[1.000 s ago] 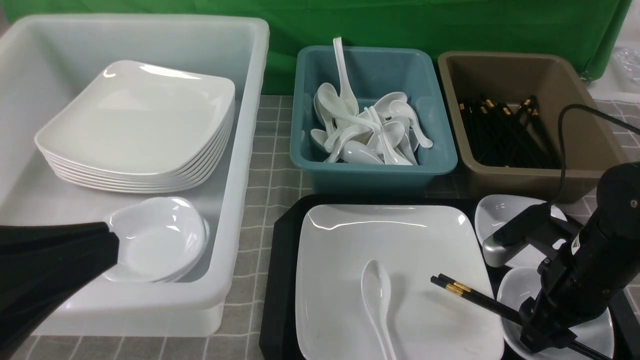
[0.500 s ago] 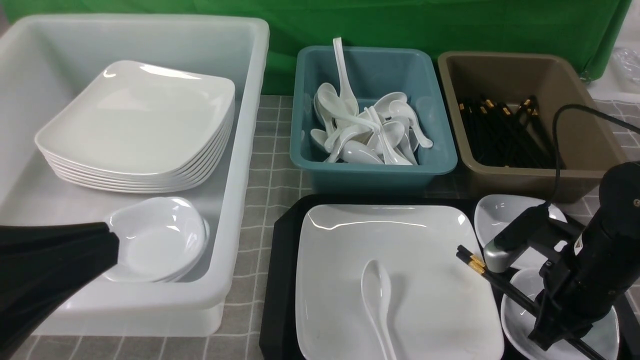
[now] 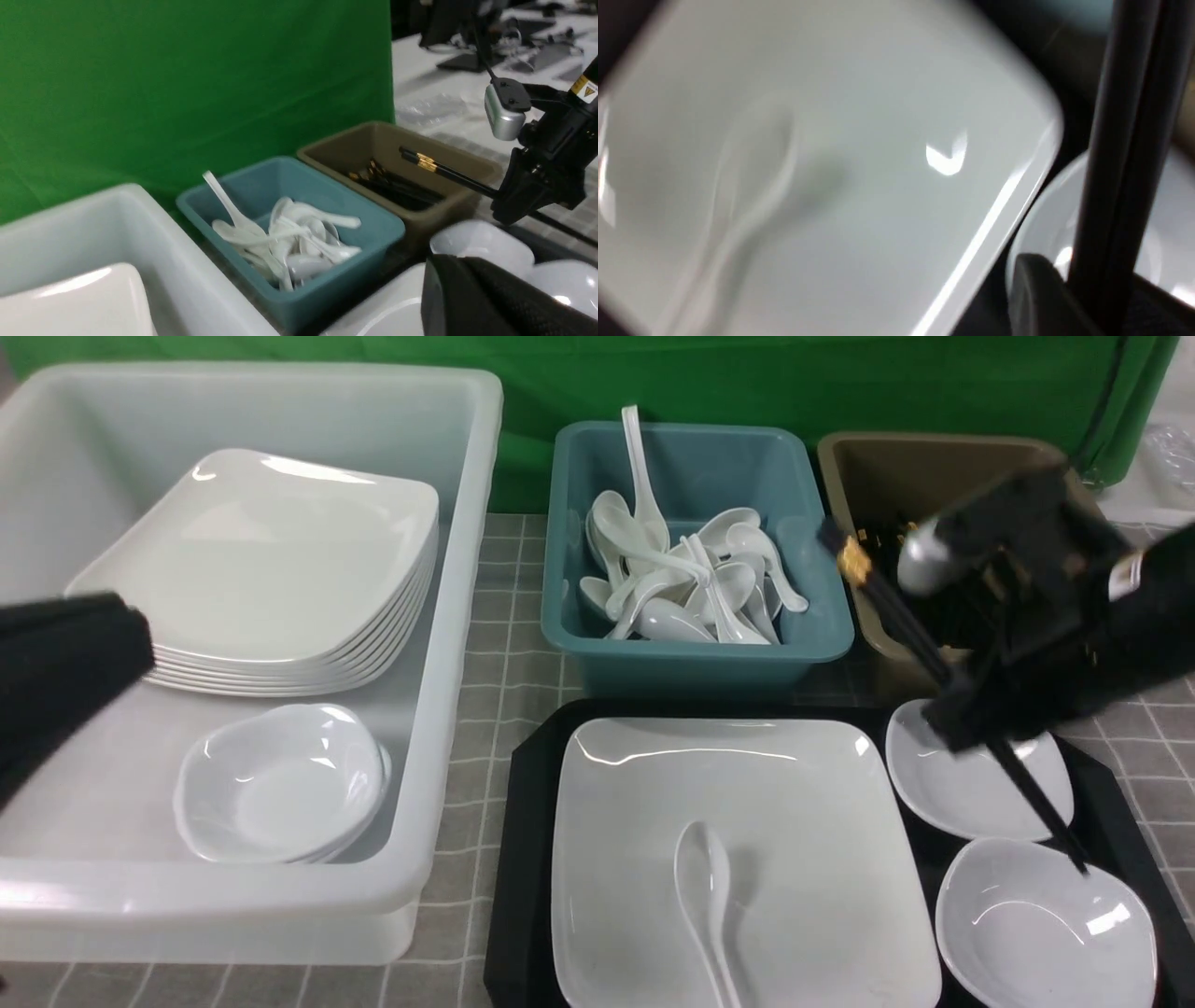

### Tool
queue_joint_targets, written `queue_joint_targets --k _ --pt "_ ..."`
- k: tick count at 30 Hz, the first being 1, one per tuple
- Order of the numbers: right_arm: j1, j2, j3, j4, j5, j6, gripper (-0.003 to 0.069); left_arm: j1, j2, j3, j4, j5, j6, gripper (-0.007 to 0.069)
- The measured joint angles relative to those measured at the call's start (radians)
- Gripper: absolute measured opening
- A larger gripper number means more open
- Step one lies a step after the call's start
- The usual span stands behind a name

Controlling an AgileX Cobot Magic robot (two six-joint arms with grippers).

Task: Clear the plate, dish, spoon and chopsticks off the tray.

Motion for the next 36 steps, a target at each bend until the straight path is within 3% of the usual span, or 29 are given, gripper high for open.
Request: queue_joint_targets --k 8,14,15,16,20,22,25,28,30,34,36 --pt "-0.207 0.366 -0.445 0.206 -0.098 0.088 0.0121 0.000 0.000 0.000 -0.013 -0.069 0.000 0.0021" --pt "-0.250 0.572 -0.620 0.185 -0.127 0.153 0.0126 0.000 0.000 0.000 0.005 -0.020 -0.003 0.0021" --pt "-0.253 0.627 -0.650 0.164 -0.108 0.176 0.0185 0.000 0.000 0.000 0.025 -0.003 -0.003 0.0021" --pt "-0.253 0.627 -0.651 0.164 -0.106 0.176 0.0185 0.000 0.000 0.000 0.025 -0.002 -0.003 0.0021" --pt "-0.254 0.633 -0.661 0.145 -0.043 0.173 0.0411 0.000 0.000 0.000 0.035 0.009 -0.003 0.0021" --pt "-0.254 0.604 -0.663 0.125 -0.011 0.169 0.0457 0.000 0.000 0.000 0.041 0.009 -0.003 0.0021" --pt "-0.253 0.538 -0.664 0.087 0.081 0.169 0.0421 0.000 0.000 0.000 0.062 0.009 -0.003 0.0021" --pt "-0.231 0.428 -0.657 0.015 0.243 0.168 0.0313 0.000 0.000 0.000 0.081 0.009 -0.003 0.0021" --pt "-0.193 0.364 -0.617 -0.031 0.348 0.171 0.0281 0.000 0.000 0.000 0.084 0.009 -0.003 0.0021" --pt "-0.106 0.244 -0.471 -0.136 0.455 0.192 0.0281 0.000 0.000 0.000 0.094 0.025 -0.003 0.0021" --pt "-0.027 0.153 -0.275 -0.194 0.464 0.203 0.0294 0.000 0.000 0.000 0.108 0.044 -0.003 0.0021"
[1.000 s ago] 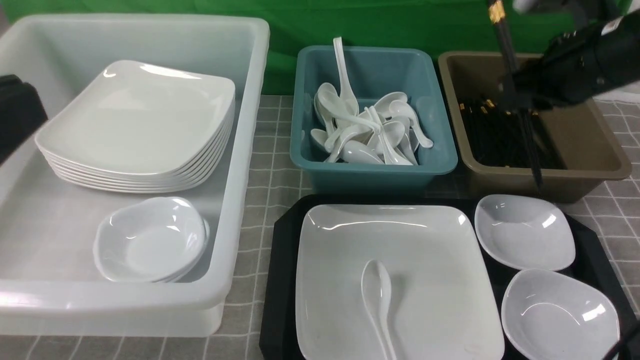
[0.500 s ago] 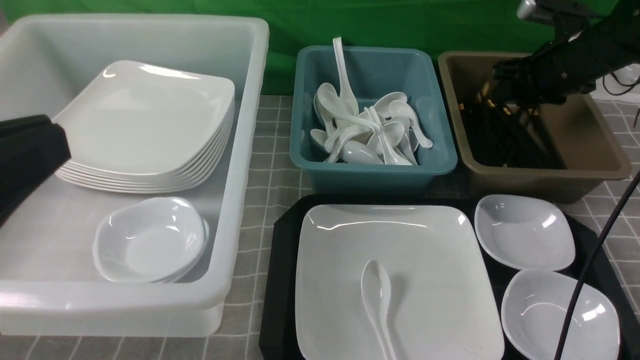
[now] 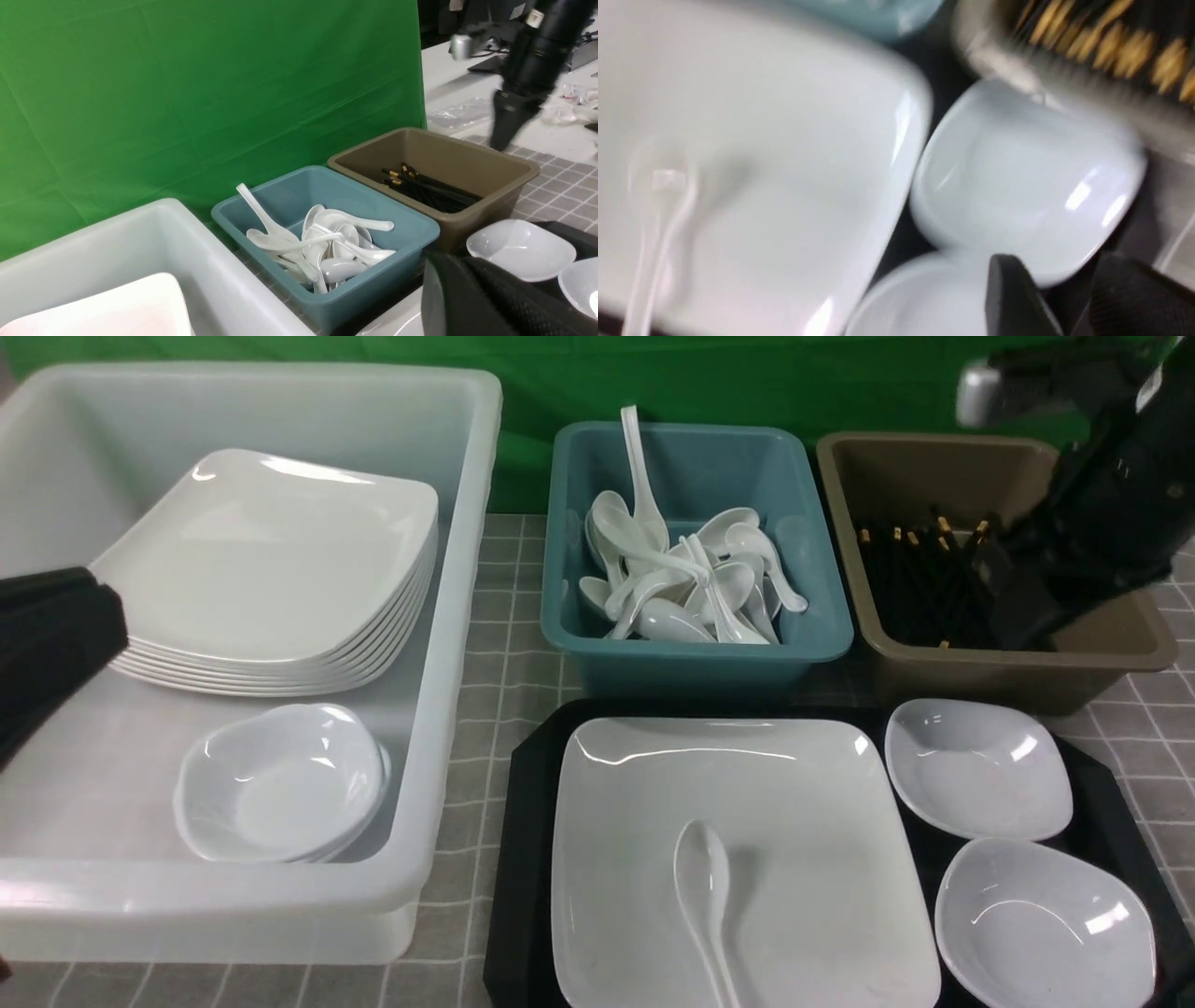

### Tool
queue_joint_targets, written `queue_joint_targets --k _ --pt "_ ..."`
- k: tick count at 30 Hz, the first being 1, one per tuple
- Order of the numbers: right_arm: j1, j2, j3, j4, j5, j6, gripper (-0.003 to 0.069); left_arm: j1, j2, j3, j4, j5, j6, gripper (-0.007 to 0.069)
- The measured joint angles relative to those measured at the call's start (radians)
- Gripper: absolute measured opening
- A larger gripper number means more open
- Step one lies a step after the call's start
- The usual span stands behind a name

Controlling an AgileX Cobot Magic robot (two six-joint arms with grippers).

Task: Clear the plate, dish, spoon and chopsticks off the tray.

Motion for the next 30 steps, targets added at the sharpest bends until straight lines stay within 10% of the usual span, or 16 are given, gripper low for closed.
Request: queue_joint_targets --k 13,30 --pt "0.164 -0.220 0.708 -0.046 -0.392 0.013 0.0530 0.000 0.000 0.000 0.014 0.016 0.000 0.0021" --pt "0.164 -0.073 0.752 -0.116 -0.543 -0.035 0.0479 0.000 0.000 0.000 0.012 0.019 0.000 0.0021"
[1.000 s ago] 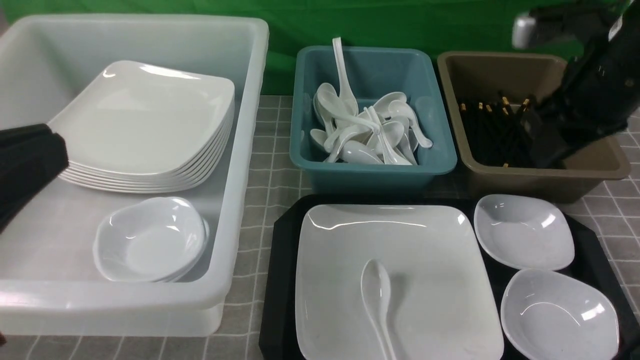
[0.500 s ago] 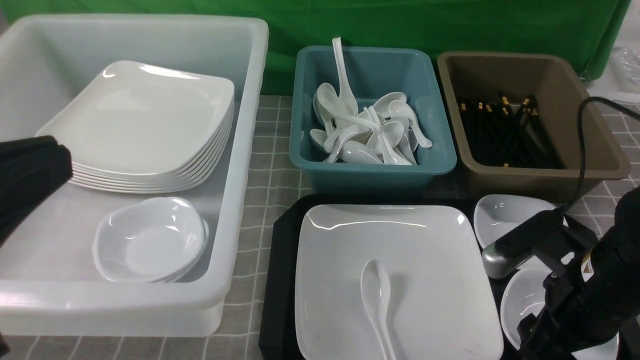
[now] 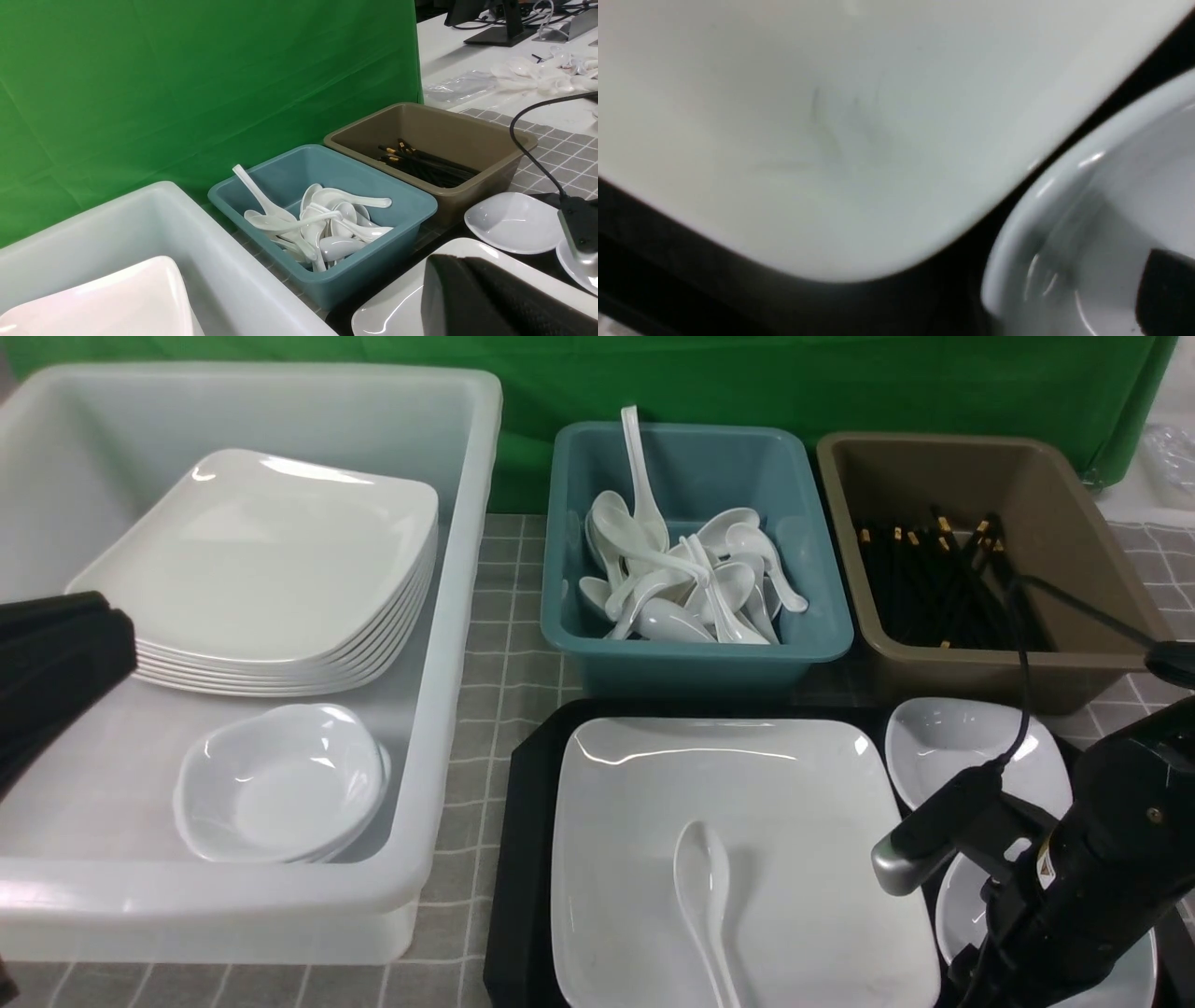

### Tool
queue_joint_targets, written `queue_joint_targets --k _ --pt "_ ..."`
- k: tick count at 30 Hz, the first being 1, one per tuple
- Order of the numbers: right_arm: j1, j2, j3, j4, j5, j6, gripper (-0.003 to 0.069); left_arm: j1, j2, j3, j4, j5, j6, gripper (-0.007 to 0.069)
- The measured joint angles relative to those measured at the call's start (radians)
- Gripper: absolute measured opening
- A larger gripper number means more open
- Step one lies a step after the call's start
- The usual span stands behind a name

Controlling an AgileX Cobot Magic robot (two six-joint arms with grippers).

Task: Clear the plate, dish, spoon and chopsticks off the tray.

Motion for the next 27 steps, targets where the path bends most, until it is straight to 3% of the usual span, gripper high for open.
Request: queue_joint_targets --k 9,15,21,27 --pt "0.007 0.010 -0.010 -0.001 0.018 -0.004 0.0301 0.000 0.000 0.000 0.000 0.001 0.000 0.0021" --pt "0.009 -0.029 -0.038 -0.004 0.092 -0.006 0.0240 0.000 0.000 0.000 0.000 0.007 0.000 0.0021" --pt "0.009 -0.188 -0.119 -0.008 0.236 0.041 0.0083 0.000 0.000 0.000 0.000 0.008 0.000 0.0021" --pt "0.009 -0.365 -0.218 0.054 0.324 0.117 0.0061 0.000 0.000 0.000 0.006 0.014 0.000 0.0021"
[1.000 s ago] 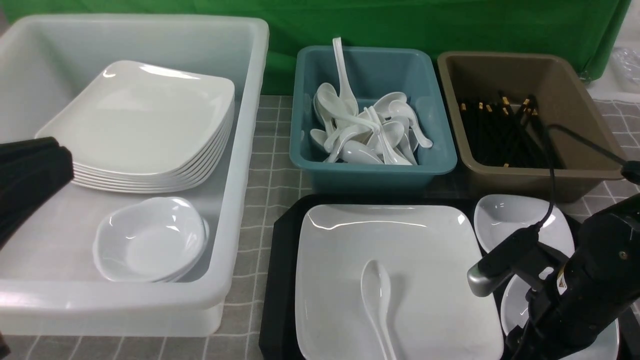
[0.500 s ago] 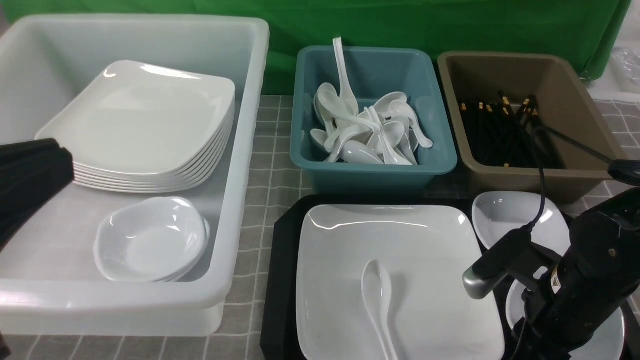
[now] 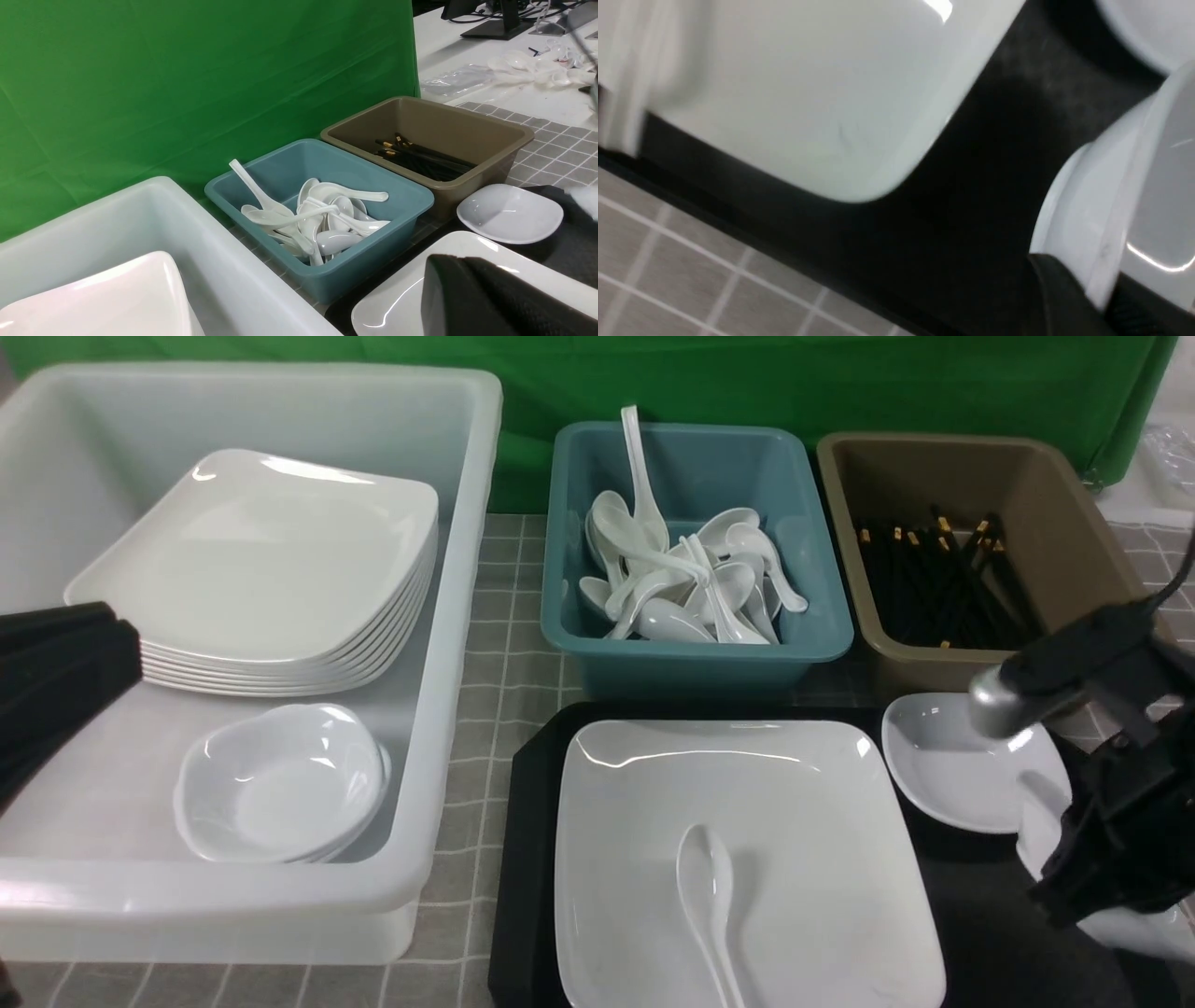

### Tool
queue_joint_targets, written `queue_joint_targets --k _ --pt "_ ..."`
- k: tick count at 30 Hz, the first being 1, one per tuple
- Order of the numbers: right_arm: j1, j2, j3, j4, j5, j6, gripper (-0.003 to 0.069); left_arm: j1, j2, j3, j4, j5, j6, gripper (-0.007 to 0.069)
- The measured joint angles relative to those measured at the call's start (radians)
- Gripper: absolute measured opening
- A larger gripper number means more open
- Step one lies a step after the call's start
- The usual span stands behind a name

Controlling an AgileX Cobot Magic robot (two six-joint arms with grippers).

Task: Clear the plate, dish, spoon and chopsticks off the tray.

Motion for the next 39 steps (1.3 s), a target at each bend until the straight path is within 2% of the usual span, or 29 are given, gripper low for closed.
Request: queue_joint_targets --k 4,8,14,16,19,20,25,28,29,34,39 --pt "0.000 -0.069 -0.077 0.078 0.030 0.014 0.0060 0.000 0.000 0.000 0.014 0.000 0.000 0.0021" --pt "0.039 -0.072 -0.140 0.096 0.051 0.015 0.0059 0.000 0.000 0.000 0.055 0.001 -0.019 0.0021" --pt "0.223 0.012 -0.299 0.103 0.044 0.010 0.0059 0.000 0.000 -0.023 0.267 0.066 -0.224 0.0021" --pt "0.245 0.037 -0.327 0.103 0.044 0.008 0.0059 0.000 0.000 -0.034 0.308 0.089 -0.259 0.0021" --pt "0.354 0.165 -0.489 0.104 0.040 -0.015 0.0059 0.000 -0.005 -0.079 0.434 0.173 -0.384 0.0021" --pt "0.359 0.165 -0.499 0.104 0.040 -0.017 0.0059 0.000 -0.007 -0.081 0.440 0.181 -0.396 0.0021" --pt "0.527 0.422 -0.832 0.105 0.032 -0.076 0.0059 0.000 -0.089 -0.132 0.624 0.303 -0.572 0.0021" --pt "0.577 0.508 -0.942 0.105 0.032 -0.101 0.0059 0.000 -0.137 -0.135 0.690 0.351 -0.632 0.0021" --pt "0.611 0.581 -1.037 0.107 0.034 -0.124 0.0059 0.000 -0.173 -0.137 0.724 0.389 -0.652 0.0021" --pt "0.670 0.769 -1.257 0.111 0.035 -0.184 0.0059 0.000 -0.288 -0.141 0.769 0.472 -0.688 0.0021" --pt "0.680 0.935 -1.398 0.112 0.035 -0.221 0.0059 0.000 -0.350 -0.142 0.775 0.494 -0.689 0.0021"
